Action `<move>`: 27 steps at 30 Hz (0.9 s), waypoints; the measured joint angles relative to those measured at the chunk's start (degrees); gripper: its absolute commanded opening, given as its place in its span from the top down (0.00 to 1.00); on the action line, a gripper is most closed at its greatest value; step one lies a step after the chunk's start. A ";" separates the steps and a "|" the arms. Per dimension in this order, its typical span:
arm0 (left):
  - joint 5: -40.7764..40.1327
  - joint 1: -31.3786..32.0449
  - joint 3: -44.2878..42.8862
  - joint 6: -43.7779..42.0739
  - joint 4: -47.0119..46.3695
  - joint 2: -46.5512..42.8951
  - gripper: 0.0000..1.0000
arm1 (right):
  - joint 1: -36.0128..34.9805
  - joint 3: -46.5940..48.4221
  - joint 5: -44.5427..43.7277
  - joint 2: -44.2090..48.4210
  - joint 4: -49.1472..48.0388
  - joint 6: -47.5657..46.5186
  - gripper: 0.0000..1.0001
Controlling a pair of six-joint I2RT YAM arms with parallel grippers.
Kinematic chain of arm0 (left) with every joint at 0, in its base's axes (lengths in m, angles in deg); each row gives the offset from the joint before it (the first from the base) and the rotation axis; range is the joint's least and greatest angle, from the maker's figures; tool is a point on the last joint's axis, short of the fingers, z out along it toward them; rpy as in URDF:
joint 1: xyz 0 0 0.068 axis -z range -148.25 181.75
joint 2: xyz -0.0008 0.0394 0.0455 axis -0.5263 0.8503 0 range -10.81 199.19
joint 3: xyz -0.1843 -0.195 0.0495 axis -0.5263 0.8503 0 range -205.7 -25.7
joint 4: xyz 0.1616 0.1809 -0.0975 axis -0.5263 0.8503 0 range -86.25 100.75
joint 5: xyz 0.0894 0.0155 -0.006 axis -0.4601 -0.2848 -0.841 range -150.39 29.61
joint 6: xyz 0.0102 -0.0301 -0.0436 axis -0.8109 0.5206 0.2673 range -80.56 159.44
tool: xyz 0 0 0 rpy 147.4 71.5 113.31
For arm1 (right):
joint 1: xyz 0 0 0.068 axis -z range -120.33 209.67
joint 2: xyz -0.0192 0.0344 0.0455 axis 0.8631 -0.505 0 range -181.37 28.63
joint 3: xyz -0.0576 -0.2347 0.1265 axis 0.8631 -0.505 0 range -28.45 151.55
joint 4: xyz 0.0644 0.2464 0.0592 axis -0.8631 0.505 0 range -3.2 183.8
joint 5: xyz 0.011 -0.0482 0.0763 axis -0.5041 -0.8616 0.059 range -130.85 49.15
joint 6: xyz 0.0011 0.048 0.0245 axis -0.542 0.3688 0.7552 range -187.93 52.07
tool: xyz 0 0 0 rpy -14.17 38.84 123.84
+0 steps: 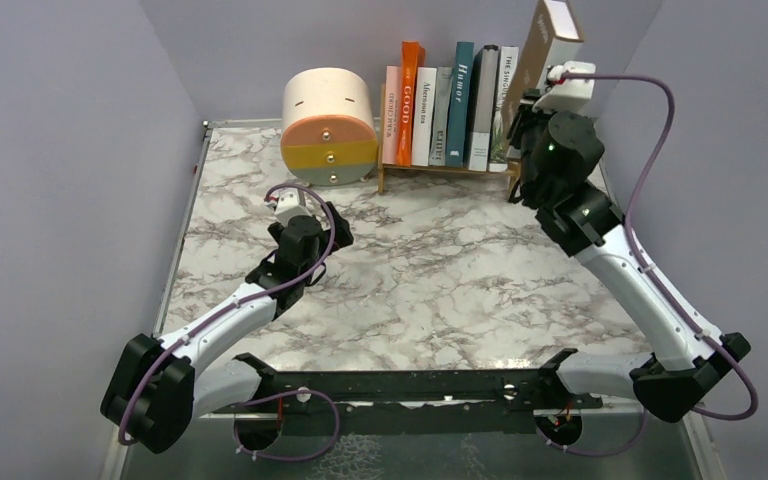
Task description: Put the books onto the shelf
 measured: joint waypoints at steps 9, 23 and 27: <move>0.04 0.00 -0.26 -0.22 0.33 0.00 0.01 | 17.49 7.15 5.09 -6.60 8.68 -0.09 0.99; 0.13 0.00 -0.35 -0.42 0.26 1.86 0.01 | 21.84 2.56 17.27 -14.01 9.03 1.20 0.99; 0.13 0.00 -0.35 -0.55 0.22 2.86 0.01 | 21.84 0.42 19.74 -14.86 7.52 1.22 0.99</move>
